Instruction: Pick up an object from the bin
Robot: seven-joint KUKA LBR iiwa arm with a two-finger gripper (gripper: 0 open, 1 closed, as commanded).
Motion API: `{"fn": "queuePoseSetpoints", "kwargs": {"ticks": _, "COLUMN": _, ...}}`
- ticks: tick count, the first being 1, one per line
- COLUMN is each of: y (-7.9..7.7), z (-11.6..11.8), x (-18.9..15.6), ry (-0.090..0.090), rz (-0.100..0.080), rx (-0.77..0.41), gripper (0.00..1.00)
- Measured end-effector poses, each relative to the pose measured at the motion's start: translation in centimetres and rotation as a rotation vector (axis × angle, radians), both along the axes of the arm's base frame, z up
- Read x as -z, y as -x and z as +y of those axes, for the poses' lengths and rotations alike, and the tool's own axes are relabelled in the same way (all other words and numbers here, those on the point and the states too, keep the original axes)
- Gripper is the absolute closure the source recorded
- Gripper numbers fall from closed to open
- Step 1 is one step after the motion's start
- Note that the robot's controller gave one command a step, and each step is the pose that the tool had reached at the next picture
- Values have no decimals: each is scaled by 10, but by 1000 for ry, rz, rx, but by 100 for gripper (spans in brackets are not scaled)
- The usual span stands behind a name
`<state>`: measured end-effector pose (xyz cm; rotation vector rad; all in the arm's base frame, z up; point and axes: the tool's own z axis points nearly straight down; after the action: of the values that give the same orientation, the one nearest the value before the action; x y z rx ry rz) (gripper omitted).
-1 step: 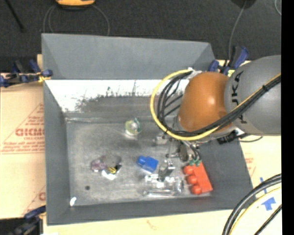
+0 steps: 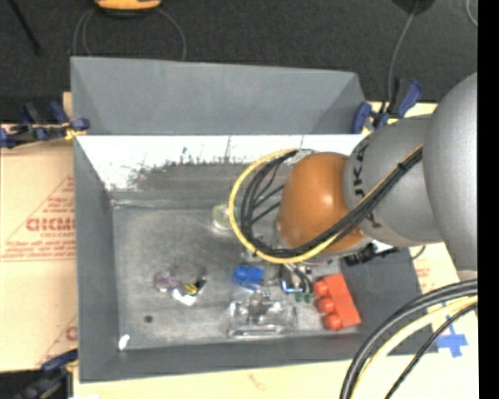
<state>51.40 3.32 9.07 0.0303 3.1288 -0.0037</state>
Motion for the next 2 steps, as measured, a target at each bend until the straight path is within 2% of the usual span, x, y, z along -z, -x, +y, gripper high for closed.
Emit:
{"fn": "queuePoseSetpoints", "kwargs": {"ticks": 1, "y": 2, "z": 1, "x": 1, "ry": 0, "rz": 13, "rx": -1, "gripper": 100}}
{"fn": "queuePoseSetpoints", "kwargs": {"ticks": 2, "y": 18, "z": 9, "x": -124, "ry": -4, "rz": 5, "rx": 24, "gripper": 100}}
